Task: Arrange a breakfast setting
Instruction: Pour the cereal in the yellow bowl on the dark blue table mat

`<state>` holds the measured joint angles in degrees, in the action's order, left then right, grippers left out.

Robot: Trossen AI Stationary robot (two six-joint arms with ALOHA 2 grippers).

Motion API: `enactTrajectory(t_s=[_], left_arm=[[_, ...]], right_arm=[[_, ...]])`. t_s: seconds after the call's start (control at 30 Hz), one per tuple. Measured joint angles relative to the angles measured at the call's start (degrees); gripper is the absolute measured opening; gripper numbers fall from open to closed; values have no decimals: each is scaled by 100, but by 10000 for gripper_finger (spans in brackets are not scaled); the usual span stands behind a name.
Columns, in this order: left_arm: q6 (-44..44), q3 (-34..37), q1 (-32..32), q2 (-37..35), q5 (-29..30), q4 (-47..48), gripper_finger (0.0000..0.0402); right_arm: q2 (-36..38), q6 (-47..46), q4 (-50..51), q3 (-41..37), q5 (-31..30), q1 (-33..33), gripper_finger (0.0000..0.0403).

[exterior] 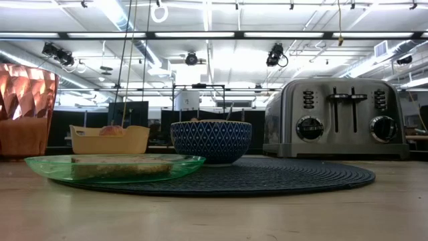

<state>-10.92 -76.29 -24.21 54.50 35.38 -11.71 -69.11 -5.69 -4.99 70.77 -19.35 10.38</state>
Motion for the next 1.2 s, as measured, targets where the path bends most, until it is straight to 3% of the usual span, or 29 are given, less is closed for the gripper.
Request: enactTrajectory(t_s=[0.17,0.33,0.67,0.97,1.2], left_arm=[[4,0,0,4,-11,-55,5],[15,0,0,9,-13,-64,5],[175,-7,-2,115,-317,-92,4],[270,-4,4,220,-302,-32,4],[277,-9,4,287,-313,-178,4]], right_arm=[[-760,-379,-3375,-1012,751,-391,381],[-1615,-532,-4981,-919,1283,-645,398],[-2444,-528,-5744,-173,1923,-868,399],[-2537,-501,-5885,135,2372,-871,400],[-2541,-469,-6153,147,2392,-871,400]])
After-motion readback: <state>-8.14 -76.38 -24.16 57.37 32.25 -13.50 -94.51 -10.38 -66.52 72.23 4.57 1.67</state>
